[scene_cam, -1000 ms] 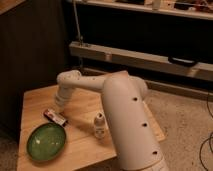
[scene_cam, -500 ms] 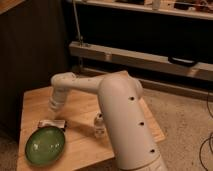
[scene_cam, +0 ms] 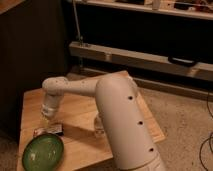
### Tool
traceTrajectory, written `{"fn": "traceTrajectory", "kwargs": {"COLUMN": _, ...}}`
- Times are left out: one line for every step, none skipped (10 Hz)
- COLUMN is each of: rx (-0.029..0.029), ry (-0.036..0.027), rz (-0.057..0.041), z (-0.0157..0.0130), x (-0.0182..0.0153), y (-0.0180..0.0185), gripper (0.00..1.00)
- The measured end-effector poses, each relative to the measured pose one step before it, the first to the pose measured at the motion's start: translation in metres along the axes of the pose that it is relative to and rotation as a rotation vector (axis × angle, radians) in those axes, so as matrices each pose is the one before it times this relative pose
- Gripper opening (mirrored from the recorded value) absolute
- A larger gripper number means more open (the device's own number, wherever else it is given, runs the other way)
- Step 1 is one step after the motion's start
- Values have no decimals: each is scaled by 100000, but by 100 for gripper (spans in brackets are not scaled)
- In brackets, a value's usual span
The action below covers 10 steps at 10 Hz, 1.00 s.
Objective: Push the eraser across the table
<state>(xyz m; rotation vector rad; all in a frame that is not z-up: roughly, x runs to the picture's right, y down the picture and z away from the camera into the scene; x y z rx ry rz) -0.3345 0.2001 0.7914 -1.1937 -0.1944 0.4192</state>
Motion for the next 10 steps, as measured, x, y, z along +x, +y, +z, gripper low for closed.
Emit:
{"fn": "traceTrajectory", "kwargs": {"rx": -896, "ry": 1151, "rz": -245, "z": 154, "x": 318, "y": 270, "gripper": 0}}
{"fn": "traceTrajectory", "kwargs": {"rx": -762, "ry": 1274, "rz": 252, "z": 341, "x": 437, "y": 478, "gripper": 0}}
{"fn": "traceTrajectory", "kwargs": {"rx": 1355, "ry": -1587, "rz": 4038, "z": -154, "x": 69, "y": -97, "gripper": 5}}
{"fn": "traceTrajectory", "kwargs": {"rx": 1036, "ry": -2879, "rz": 4992, "z": -325, "x": 43, "y": -461, "gripper": 12}}
{"fn": "traceTrajectory", "kwargs": {"rx": 1317, "ry": -7155, "rz": 7409, "z": -1055, "x": -145, "y": -1009, "gripper": 24}}
{"fn": "traceTrajectory", "kwargs": {"rx": 1018, "ry": -5275, "rz": 4617, "z": -966, "x": -118, "y": -1045, "gripper": 32}}
{"fn": "traceTrajectory", "kwargs": {"rx": 1353, "ry": -6679, "rz": 5151, "z": -1520, "x": -517, "y": -1410, "gripper": 42}}
{"fn": "traceTrajectory", "kwargs": {"rx": 2444, "ry": -6795, "rz": 6309, "z": -1593, "x": -764, "y": -1922, "gripper": 53}}
{"fn": "traceTrajectory", "kwargs": {"rx": 2585, "ry": -5327, "rz": 5958, "z": -1104, "x": -791, "y": -1381, "gripper": 61}}
{"fn": "traceTrajectory", "kwargs": {"rx": 1690, "ry": -3772, "rz": 4250, "z": -758, "x": -622, "y": -962, "gripper": 64}}
